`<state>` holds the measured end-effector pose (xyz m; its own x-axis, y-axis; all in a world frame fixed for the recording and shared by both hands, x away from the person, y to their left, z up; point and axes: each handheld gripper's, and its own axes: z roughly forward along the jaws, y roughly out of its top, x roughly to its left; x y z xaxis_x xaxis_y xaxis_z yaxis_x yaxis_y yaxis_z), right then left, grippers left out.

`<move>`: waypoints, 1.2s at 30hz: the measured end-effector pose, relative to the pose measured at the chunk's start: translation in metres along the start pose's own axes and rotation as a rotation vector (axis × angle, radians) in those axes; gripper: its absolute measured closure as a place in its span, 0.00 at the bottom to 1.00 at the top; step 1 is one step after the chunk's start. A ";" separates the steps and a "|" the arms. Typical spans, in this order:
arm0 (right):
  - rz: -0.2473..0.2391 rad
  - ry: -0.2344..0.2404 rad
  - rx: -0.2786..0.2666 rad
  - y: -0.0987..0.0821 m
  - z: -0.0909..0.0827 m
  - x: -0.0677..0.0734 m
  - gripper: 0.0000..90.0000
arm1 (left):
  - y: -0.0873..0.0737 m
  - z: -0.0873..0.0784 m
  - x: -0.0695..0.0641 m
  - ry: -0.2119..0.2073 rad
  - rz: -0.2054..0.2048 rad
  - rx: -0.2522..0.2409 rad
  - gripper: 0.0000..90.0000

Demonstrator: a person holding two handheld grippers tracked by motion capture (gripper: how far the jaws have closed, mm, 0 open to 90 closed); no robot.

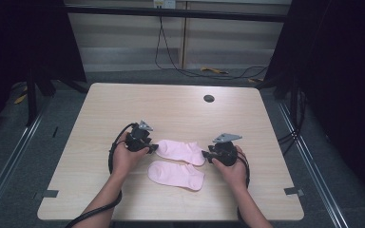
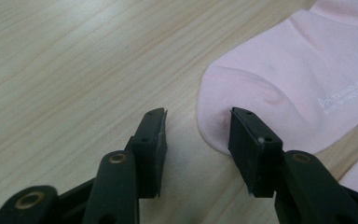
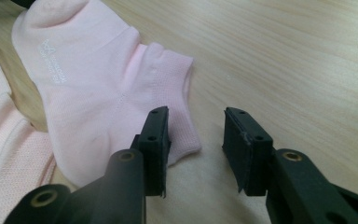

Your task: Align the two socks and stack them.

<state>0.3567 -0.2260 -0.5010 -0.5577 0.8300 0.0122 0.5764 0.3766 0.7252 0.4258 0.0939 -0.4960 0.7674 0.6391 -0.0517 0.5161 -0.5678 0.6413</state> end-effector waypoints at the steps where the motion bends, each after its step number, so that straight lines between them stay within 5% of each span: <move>1: 0.000 0.000 0.000 0.000 0.000 0.000 0.69 | 0.000 0.000 0.000 0.000 0.000 0.000 0.66; 5: -0.006 0.005 0.009 0.001 0.000 0.004 0.81 | 0.002 0.000 -0.004 -0.026 0.003 0.012 0.78; 15: 0.032 0.020 -0.003 0.000 0.000 0.004 0.90 | 0.005 0.000 -0.009 -0.049 0.018 0.029 0.97; 21: 0.086 0.037 -0.018 -0.001 0.001 0.002 0.93 | 0.001 0.000 -0.006 -0.059 0.003 0.000 0.99; 36: 0.097 0.047 -0.057 0.003 -0.008 -0.001 0.94 | 0.007 -0.010 -0.007 -0.066 -0.008 -0.018 1.00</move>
<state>0.3549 -0.2290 -0.4934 -0.5293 0.8405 0.1158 0.5946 0.2701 0.7573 0.4202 0.0912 -0.4837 0.7873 0.6073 -0.1068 0.5155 -0.5532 0.6544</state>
